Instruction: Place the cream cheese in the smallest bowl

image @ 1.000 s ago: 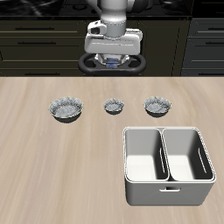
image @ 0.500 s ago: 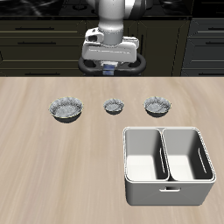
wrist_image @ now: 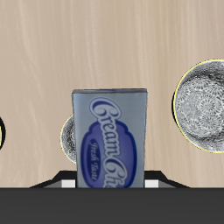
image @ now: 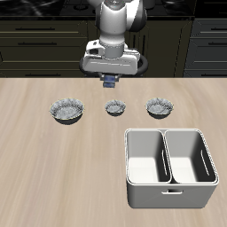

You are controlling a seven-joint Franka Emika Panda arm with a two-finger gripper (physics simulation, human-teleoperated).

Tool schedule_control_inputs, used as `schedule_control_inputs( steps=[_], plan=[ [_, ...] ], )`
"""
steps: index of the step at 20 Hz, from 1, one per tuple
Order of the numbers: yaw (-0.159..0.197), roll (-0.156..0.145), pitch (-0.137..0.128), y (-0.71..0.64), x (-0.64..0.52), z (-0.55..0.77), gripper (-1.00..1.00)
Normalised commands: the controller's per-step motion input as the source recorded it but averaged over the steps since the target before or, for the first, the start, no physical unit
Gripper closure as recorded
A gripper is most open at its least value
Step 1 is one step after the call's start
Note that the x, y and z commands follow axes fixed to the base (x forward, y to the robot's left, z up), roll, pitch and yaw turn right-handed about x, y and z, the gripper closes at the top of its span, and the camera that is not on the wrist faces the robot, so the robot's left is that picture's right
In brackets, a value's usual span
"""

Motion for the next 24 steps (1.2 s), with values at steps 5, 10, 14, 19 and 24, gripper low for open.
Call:
schedule_control_inputs(
  steps=[5,10,14,19,24],
  plan=[
    [-0.001,0.014,0.037,0.06,0.03,-0.29,1.00],
    [0.003,0.003,0.046,0.04,0.02,-0.28,1.00],
    [0.004,-0.013,0.050,-0.02,0.06,-0.27,1.00],
    [0.005,0.000,0.060,0.00,0.05,-0.24,1.00],
    [0.020,0.078,0.007,0.09,-0.06,-0.07,-1.00]
  ],
)
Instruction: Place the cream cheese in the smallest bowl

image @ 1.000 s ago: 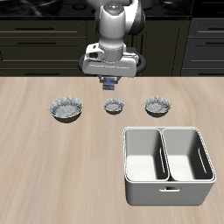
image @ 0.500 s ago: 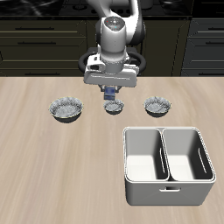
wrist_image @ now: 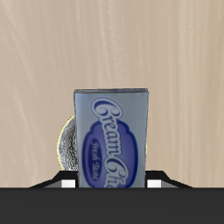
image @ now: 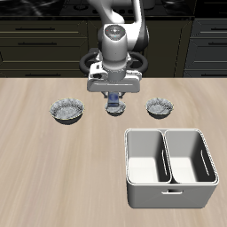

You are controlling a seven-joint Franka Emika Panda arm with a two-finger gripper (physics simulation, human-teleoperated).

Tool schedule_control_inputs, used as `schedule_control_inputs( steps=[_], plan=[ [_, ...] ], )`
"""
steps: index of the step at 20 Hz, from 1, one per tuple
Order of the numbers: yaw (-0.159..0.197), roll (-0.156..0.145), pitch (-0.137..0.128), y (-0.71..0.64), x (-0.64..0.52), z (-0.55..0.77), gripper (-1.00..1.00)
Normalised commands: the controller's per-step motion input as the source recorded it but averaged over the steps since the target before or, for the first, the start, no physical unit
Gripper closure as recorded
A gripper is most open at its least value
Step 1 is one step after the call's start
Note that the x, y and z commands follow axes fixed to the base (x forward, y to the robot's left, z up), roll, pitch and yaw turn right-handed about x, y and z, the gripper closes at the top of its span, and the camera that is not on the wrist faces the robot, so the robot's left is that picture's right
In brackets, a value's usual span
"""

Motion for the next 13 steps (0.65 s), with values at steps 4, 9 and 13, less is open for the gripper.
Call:
schedule_control_inputs(
  steps=[4,9,13],
  plan=[
    [0.001,0.025,0.019,0.05,-0.01,-0.03,-1.00],
    [0.000,-0.002,0.000,-0.02,-0.01,0.01,-1.00],
    [-0.005,-0.001,0.001,-0.02,0.01,0.03,-1.00]
  ],
)
